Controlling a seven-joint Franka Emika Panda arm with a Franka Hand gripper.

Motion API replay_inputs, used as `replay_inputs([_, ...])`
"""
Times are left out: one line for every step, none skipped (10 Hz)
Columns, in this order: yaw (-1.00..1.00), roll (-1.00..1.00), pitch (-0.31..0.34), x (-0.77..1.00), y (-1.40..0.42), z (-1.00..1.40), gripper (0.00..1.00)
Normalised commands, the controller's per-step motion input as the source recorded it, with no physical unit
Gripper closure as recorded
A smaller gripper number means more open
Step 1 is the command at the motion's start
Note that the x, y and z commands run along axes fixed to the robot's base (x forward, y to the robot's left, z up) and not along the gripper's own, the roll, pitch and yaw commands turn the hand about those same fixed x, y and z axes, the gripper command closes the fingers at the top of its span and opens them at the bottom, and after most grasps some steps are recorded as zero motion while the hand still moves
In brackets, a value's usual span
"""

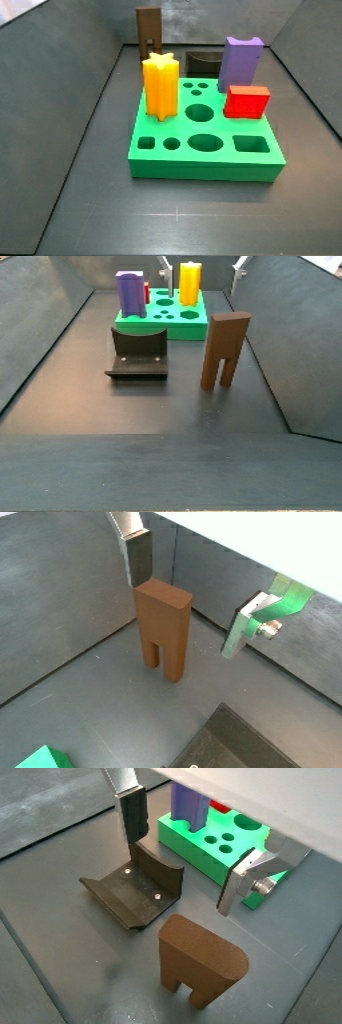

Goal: Pick up the square-circle object. Move up. Rotate the square-circle object. Move to above the board. Insert the square-circle object.
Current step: Pick up the square-circle object.

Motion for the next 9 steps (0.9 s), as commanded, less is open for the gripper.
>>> replay_inputs([0.00, 0.00, 0.000, 0.00, 0.03, 0.00, 0.00])
replay_inputs([0.02, -0.02, -0.026, -0.14, 0.20, 0.04, 0.00])
replay_inputs([0.44, -0.07, -0.143, -0.16, 0.20, 0.12, 0.00])
replay_inputs([0.54, -0.10, -0.176, -0.17, 0.10, 0.00, 0.00])
replay_inputs([0.72, -0.02, -0.126, -0.18, 0.25, -0.01, 0.00])
replay_inputs([0.68, 0.02, -0.123, -0.33, 0.10, -0.08, 0.00])
replay_inputs([0.53, 0.00, -0.166, -0.41, 0.02, -0.06, 0.00])
replay_inputs([0.07, 0.00, -0.116, -0.21, 0.00, -0.01, 0.00])
replay_inputs([0.00, 0.00, -0.127, -0.27, 0.00, -0.07, 0.00])
